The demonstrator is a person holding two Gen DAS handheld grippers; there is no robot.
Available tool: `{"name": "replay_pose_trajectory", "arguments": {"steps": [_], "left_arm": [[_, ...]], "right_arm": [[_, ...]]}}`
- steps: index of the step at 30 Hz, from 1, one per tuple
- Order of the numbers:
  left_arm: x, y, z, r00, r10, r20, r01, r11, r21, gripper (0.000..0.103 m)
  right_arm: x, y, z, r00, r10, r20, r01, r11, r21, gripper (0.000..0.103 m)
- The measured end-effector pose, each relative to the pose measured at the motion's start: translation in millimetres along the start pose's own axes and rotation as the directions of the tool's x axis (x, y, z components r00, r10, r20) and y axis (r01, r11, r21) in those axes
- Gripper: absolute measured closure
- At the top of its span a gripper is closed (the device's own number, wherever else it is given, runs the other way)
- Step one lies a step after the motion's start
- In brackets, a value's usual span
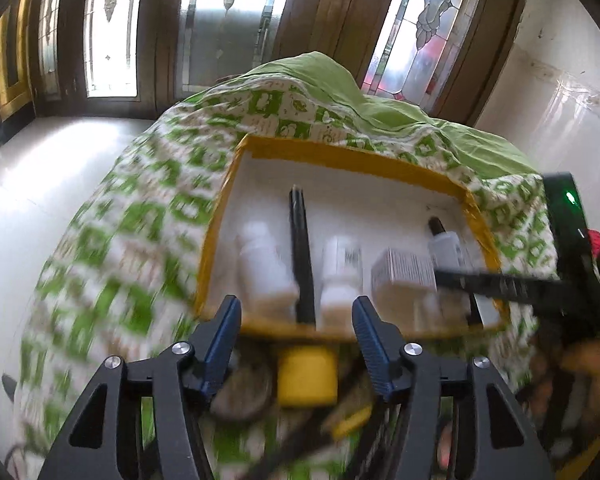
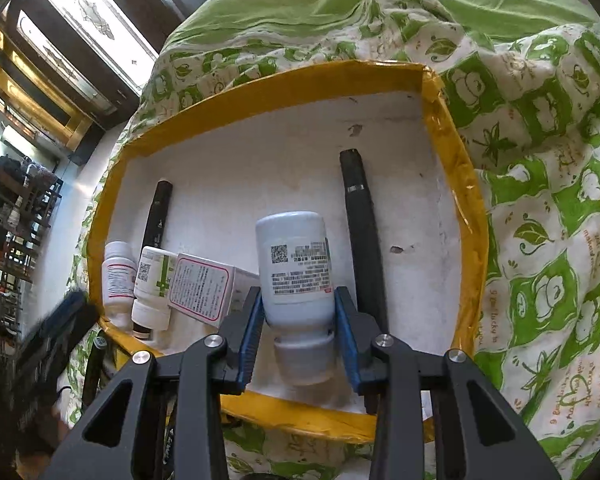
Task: Organize rigid objects
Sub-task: 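Lower the marker and spray bottle into the tray and open both tools, then move the left tool to another black marker while the right tool approaches the black tape roll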
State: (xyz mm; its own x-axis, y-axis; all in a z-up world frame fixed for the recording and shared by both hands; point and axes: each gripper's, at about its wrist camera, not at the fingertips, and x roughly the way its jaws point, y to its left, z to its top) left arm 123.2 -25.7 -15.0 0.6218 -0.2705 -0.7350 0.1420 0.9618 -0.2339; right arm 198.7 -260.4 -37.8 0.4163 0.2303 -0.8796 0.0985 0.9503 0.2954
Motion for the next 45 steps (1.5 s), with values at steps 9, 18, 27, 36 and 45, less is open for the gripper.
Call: {"name": "replay_pose_trajectory", "arguments": {"steps": [9,18,27,36,45], "left_arm": [[-43,3,-48,0.999,0.026,0.035,-0.025,0.999,-0.042,0.022],[-53,-5,-62,0.997,0.064,0.054,-0.063,0.998,-0.012,0.016],[-57,-1,-65,0.996,0.069,0.063,-0.067,0.997,-0.033,0.013],[-54,-5,-65,0.997,0.067,0.041,-0.066,0.998,-0.022,0.012],[-21,-27,-71,0.995,0.009,-0.1,-0.003,0.998,0.06,0.019]], "right_arm": [[-49,12,-38,0.992,0.008,0.123,-0.002,0.999,-0.049,0.048],[-99,22,-114,0.975,-0.032,0.22,0.046,0.997,-0.06,0.013],[-102,20,-129,0.972,-0.077,0.222,0.092,0.994,-0.058,0.011],[-100,19,-128,0.973,-0.068,0.22,0.081,0.995,-0.05,0.011],[-99,18,-127,0.974,-0.062,0.218,0.074,0.996,-0.047,0.011]]}}
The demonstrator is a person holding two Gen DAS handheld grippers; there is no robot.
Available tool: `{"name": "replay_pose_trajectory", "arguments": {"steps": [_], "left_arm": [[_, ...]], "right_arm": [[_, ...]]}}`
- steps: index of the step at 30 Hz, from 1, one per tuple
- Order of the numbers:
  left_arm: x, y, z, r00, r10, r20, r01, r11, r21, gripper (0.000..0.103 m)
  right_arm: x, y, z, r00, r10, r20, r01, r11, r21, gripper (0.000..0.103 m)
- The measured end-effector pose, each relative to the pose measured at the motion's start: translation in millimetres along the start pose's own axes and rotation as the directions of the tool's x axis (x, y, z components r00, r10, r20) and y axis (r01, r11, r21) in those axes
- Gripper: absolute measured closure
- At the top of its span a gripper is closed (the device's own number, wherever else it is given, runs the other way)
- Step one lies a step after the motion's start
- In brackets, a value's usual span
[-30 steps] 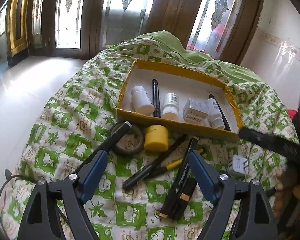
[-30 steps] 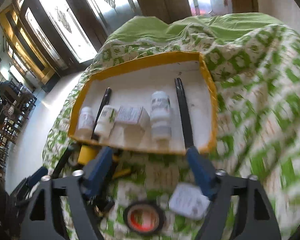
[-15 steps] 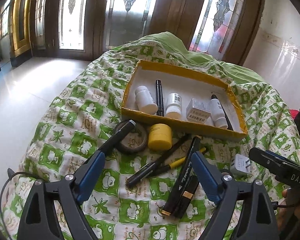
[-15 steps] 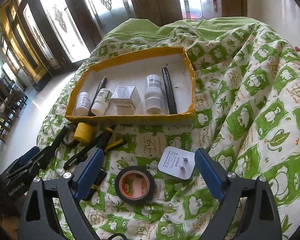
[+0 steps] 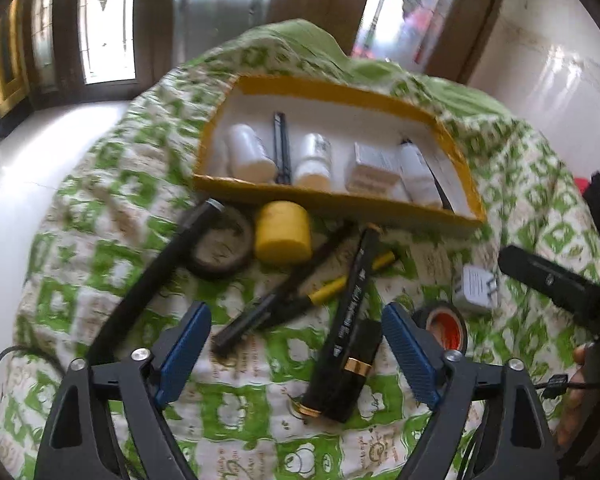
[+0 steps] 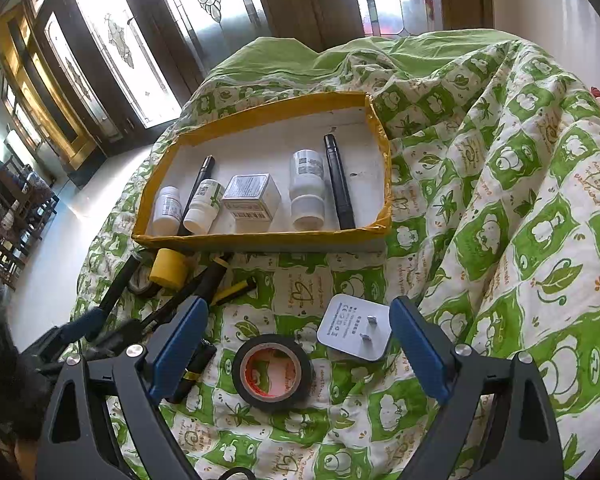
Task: Organize rigid objects
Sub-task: 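Move the left tool to another black marker while the right tool approaches the black tape roll, then grasp the black marker with the left tool while the right tool grasps the black tape roll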
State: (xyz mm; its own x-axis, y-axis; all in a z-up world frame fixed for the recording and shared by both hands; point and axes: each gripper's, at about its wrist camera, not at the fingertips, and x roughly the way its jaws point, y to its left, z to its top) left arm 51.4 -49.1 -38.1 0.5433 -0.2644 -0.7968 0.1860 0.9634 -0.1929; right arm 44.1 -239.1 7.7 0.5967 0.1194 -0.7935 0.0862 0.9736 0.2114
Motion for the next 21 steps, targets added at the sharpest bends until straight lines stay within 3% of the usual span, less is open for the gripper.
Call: {"name": "replay_pose_trajectory", "arguments": {"steps": [3,8,10,11,13,16,18,21], "left_arm": [[13,-5,3,0.999,-0.015,-0.043,0.016,1.0,0.02,0.035],[31,-26,3,0.996,-0.019,-0.087,0.027,0.994,0.103,0.049],[39,-33,0,0.992,-0.027,-0.122,0.043,0.99,0.135,0.066],[41,-36,0,0.991,-0.033,-0.127,0.052,0.988,0.144,0.069],[41,-36,1,0.991,-0.041,-0.125,0.058,0.989,0.139,0.084],[38,-25,2,0.993,-0.019,-0.117,0.031,0.994,0.101,0.088],[31,-13,1,0.993,-0.028,-0.111,0.033,0.998,0.044,0.088],[17,1,2,0.995,-0.062,-0.084,0.061,0.998,-0.017,0.088]], "right_arm": [[1,1,0,1.0,0.003,-0.003,-0.003,1.0,0.001,0.011],[3,1,-1,1.0,0.007,-0.009,-0.007,1.0,0.001,0.011],[5,2,-1,1.0,0.008,-0.021,-0.008,1.0,-0.002,0.011],[6,3,-1,1.0,0.007,-0.03,-0.007,1.0,-0.008,0.011],[9,5,-3,0.999,0.009,-0.05,-0.01,1.0,-0.021,0.011],[15,12,-7,0.994,0.04,-0.105,-0.046,0.998,-0.051,0.016],[21,16,-10,0.987,0.066,-0.146,-0.075,0.995,-0.062,0.032],[34,19,-17,0.968,0.087,-0.235,-0.104,0.993,-0.064,0.036]]}}
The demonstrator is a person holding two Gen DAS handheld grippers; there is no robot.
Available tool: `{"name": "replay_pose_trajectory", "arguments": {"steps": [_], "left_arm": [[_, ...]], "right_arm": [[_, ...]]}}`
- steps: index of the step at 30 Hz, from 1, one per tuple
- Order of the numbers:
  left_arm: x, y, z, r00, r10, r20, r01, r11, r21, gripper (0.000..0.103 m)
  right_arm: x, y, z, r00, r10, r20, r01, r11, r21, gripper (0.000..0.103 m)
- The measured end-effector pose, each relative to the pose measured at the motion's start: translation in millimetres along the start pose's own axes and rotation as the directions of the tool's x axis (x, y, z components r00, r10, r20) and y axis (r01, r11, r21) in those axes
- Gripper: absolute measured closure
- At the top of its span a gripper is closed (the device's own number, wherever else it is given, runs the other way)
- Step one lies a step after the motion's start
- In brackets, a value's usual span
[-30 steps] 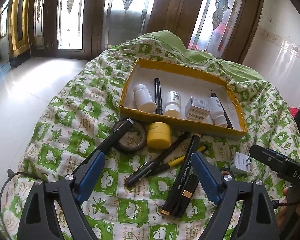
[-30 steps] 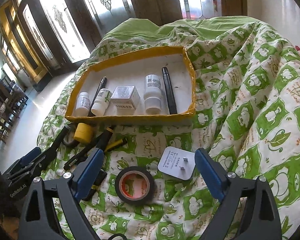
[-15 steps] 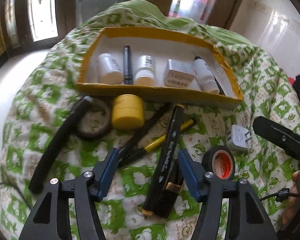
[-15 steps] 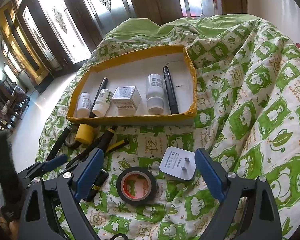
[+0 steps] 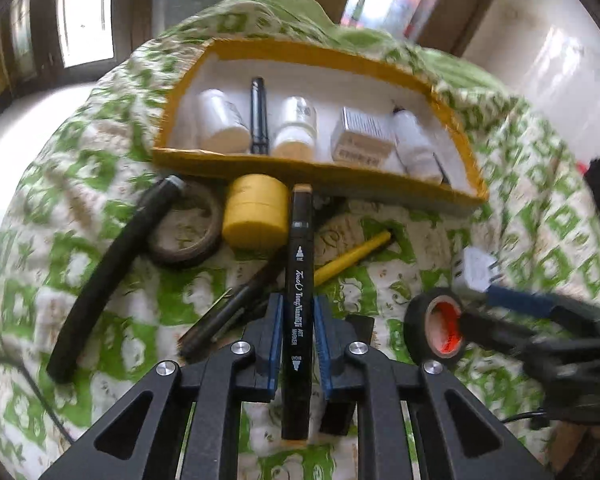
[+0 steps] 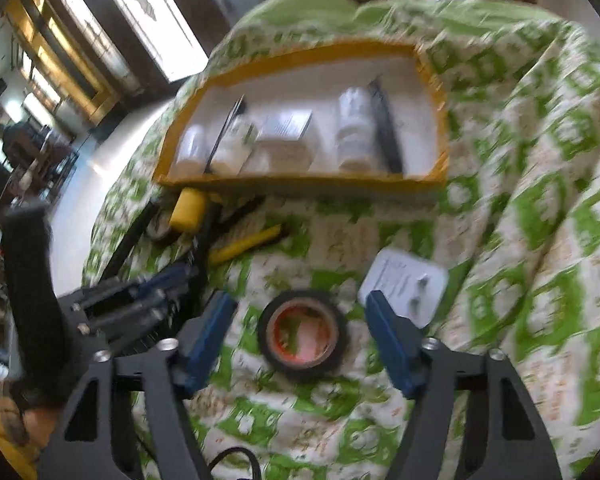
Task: Organize rigid objects
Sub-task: 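Grasp the black marker with the left tool while the right tool grasps the black tape roll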
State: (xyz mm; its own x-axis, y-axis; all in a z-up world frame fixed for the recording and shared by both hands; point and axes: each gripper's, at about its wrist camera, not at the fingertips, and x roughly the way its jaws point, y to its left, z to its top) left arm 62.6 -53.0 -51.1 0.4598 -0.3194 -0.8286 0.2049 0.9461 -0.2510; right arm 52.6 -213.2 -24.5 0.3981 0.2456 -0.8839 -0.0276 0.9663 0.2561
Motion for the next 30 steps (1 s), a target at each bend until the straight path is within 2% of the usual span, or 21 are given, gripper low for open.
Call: {"name": "replay_pose_trajectory", "arguments": {"steps": [5,11,14,16,19,25,30], "left_arm": [[-8,1,-6,1.0,-0.008,0.001,0.009,1.0,-0.011,0.089],[3,-1,-9,0.999,0.005,-0.04,-0.005,1.0,-0.002,0.088],[6,-1,-9,0.999,0.012,-0.051,-0.012,1.0,0.001,0.088],[8,-2,-10,0.998,0.017,-0.059,-0.017,1.0,0.003,0.088],[8,-2,-10,0.998,0.019,-0.055,-0.018,1.0,0.006,0.088],[10,-3,-10,0.998,0.016,-0.064,-0.015,1.0,0.009,0.088],[19,-3,-10,0.994,0.029,-0.104,-0.028,1.0,0.013,0.087]], "right_arm": [[20,-2,-5,0.995,0.003,-0.097,-0.001,1.0,0.02,0.036],[38,1,-7,0.989,-0.034,-0.141,0.036,0.999,0.009,0.036],[45,12,-8,0.987,-0.071,-0.145,0.066,0.997,-0.04,0.036],[50,18,-11,0.982,-0.112,-0.149,0.101,0.992,-0.076,0.039],[51,24,-11,0.983,-0.132,-0.13,0.119,0.988,-0.1,0.041],[47,27,-9,0.989,-0.106,-0.1,0.099,0.992,-0.075,0.041],[46,32,-7,0.99,-0.101,-0.099,0.094,0.993,-0.077,0.041]]}}
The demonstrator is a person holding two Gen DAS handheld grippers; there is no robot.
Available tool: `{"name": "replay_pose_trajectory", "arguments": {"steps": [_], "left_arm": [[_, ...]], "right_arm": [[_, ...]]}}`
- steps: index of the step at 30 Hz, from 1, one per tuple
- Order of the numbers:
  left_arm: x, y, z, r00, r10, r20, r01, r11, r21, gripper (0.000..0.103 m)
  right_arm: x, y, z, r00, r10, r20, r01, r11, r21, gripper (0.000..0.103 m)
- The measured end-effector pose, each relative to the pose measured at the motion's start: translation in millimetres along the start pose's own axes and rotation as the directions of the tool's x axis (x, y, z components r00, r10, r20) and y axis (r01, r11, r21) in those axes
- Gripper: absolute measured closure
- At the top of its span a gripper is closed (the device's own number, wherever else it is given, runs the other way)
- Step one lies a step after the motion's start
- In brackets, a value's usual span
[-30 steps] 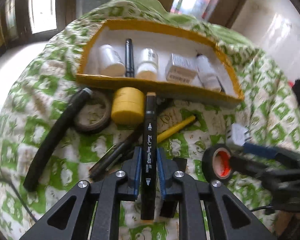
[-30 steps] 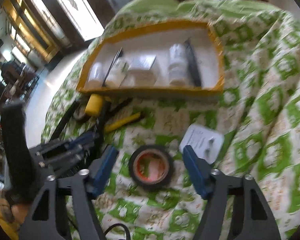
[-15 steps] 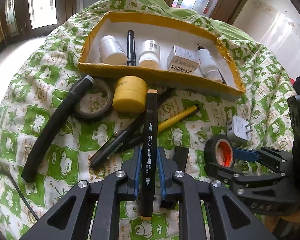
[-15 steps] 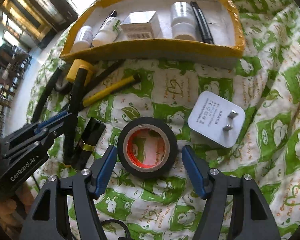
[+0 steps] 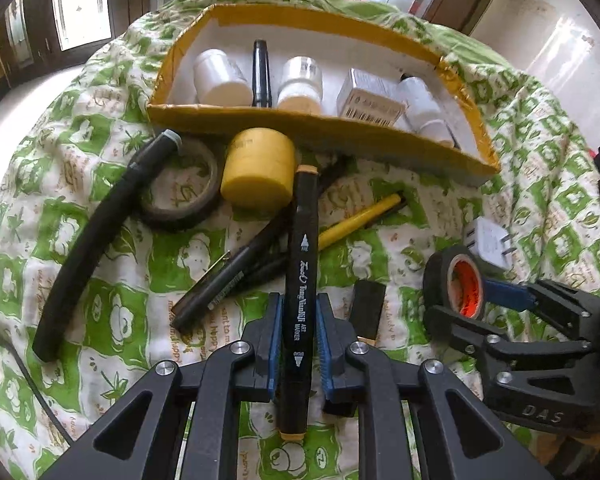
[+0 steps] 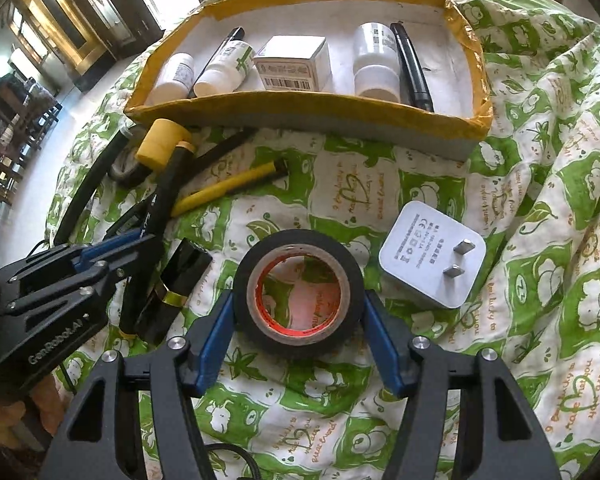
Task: Organize rigid objects
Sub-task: 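Grasp the black marker with the left tool while the right tool grasps the black tape roll, then lift and carry the marker and tape roll toward the tray with both tools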
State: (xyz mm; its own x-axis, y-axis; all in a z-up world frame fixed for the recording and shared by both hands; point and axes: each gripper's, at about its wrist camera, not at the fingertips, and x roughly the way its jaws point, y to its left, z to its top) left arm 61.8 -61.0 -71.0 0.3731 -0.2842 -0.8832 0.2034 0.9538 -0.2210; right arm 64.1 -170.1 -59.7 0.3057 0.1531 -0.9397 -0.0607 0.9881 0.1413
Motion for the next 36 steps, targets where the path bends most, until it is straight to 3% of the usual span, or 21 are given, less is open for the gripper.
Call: {"name": "replay_pose_trajectory", "arguments": {"steps": [15,21,27,36], "left_arm": [[-30,2,-1,0.99,-0.038,0.135,0.038,0.999,0.001,0.088],[-23,3,1,0.993,-0.036,0.112,0.037,0.999,-0.006,0.088],[-4,1,-1,1.0,-0.015,0.026,0.016,1.0,-0.007,0.088],[-16,3,-1,0.996,-0.048,0.079,0.05,0.999,-0.021,0.089]], "right_arm": [[-16,-19,-1,0.999,0.027,0.043,-0.027,1.0,0.005,0.041],[-18,-22,-1,0.998,0.032,0.045,-0.033,0.999,0.009,0.041],[-19,-22,-1,0.999,0.037,0.038,-0.037,0.999,0.007,0.041],[-18,-21,-1,0.998,0.039,0.045,-0.04,0.999,0.009,0.041]]}}
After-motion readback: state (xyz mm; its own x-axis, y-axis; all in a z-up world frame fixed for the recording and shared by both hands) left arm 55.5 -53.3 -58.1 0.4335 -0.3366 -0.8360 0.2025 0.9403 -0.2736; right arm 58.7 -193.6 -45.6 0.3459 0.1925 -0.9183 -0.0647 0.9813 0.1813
